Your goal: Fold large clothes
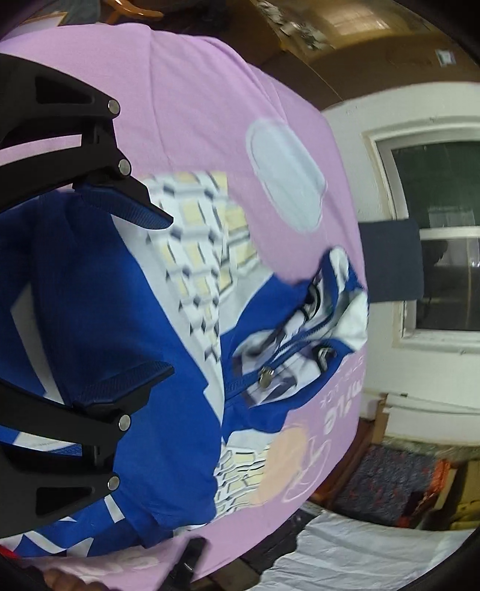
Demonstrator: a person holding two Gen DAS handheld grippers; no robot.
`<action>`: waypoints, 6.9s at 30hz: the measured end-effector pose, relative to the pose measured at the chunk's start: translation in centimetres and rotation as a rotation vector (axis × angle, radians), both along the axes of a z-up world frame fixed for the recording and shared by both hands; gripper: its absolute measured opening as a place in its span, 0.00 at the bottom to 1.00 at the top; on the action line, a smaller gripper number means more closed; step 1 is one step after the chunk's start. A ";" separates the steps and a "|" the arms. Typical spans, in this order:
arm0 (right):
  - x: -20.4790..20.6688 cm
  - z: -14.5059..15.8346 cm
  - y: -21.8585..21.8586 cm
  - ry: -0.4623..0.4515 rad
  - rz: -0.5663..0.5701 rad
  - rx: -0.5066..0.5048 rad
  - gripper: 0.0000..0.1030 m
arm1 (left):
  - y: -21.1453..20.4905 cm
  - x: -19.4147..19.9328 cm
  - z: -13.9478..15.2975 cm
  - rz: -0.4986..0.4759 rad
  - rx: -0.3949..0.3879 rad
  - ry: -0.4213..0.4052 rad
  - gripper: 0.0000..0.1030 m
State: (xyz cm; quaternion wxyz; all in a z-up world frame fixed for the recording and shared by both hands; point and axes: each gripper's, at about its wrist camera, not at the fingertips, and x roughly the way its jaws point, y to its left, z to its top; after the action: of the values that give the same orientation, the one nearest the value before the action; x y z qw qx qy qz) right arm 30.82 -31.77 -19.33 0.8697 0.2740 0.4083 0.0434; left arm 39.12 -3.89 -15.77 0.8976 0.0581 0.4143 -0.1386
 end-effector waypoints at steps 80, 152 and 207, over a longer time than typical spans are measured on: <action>30.2 2.8 13.4 -0.067 0.226 -0.265 0.12 | 6.0 0.3 -3.7 0.121 -0.080 0.069 0.97; -8.4 -0.3 3.9 0.067 0.221 0.105 0.38 | 4.2 -13.3 1.2 0.071 -0.126 -0.014 0.58; 2.1 -2.5 6.4 0.043 0.269 0.302 0.27 | 0.5 -3.5 -4.3 0.003 -0.006 -0.019 0.89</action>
State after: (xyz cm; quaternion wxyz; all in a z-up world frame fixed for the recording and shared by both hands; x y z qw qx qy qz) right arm 32.91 -25.42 -21.88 0.7962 0.3449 0.4485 0.2142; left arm 35.58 -3.41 -20.02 0.9019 0.0558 0.4055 -0.1380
